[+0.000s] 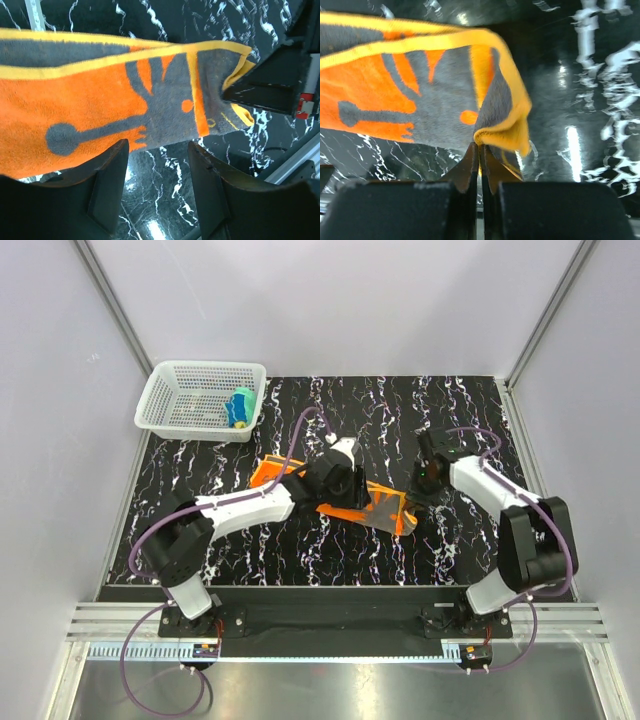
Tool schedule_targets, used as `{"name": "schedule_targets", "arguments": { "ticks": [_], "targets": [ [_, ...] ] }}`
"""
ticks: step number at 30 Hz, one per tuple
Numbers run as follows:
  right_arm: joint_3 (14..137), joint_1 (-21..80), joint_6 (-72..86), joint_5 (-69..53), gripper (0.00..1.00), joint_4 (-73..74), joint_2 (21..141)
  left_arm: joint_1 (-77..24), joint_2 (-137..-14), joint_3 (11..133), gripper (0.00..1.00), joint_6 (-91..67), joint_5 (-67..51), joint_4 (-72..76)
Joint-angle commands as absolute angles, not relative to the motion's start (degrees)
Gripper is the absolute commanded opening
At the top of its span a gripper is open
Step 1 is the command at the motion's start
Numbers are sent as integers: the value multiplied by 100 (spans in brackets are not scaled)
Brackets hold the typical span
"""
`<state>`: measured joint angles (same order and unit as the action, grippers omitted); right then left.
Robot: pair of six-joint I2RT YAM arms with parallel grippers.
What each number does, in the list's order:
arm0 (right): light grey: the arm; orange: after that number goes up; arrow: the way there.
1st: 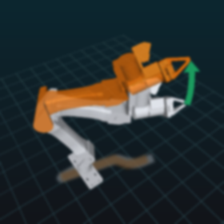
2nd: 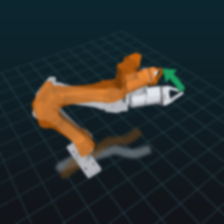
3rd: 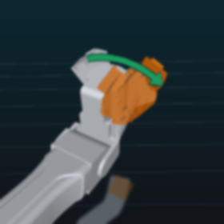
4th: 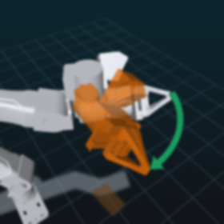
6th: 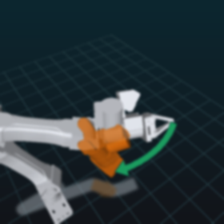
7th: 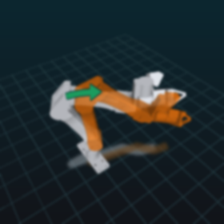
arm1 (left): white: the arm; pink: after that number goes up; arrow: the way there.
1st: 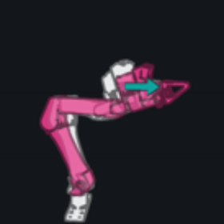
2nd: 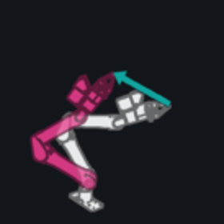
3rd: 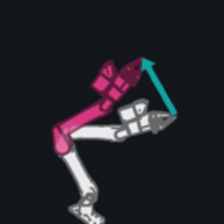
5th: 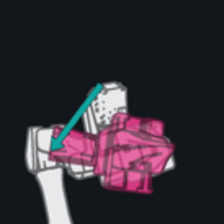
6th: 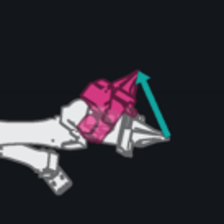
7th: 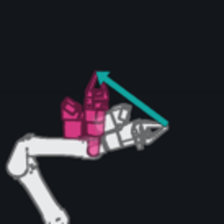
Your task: Roll the towels
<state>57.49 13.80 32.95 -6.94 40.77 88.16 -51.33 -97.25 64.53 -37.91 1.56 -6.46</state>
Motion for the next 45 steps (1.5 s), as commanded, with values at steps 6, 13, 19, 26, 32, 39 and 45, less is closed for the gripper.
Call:
{"name": "schedule_targets", "arguments": {
  "ticks": [6,13,19,26,32,39,45],
  "targets": [
    [6556,2126,3770,-167,0,4412,9623,-5133,-8957,5845,55,-3762,290,-316],
    [7057,2364,3955,-167,32,4360,10449,-5133,-8543,5607,55,-3613,351,-430],
    [7513,2399,3955,-97,51,4508,10503,-5142,-8367,5546,55,-3551,422,-519],
    [8164,2400,3718,254,64,4922,10459,-5352,-8472,5721,55,-3340,114,-167],
    [8236,2251,3604,169,72,4861,10143,-5712,-8675,6099,54,-3182,202,-71],
    [7788,1838,3463,18,71,4378,10055,-5915,-9096,6319,54,-3050,-447,1027],
    [7418,362,3191,-782,70,4078,9431,-5994,-10132,7143,49,-2839,-1062,1345]
  ]
}}
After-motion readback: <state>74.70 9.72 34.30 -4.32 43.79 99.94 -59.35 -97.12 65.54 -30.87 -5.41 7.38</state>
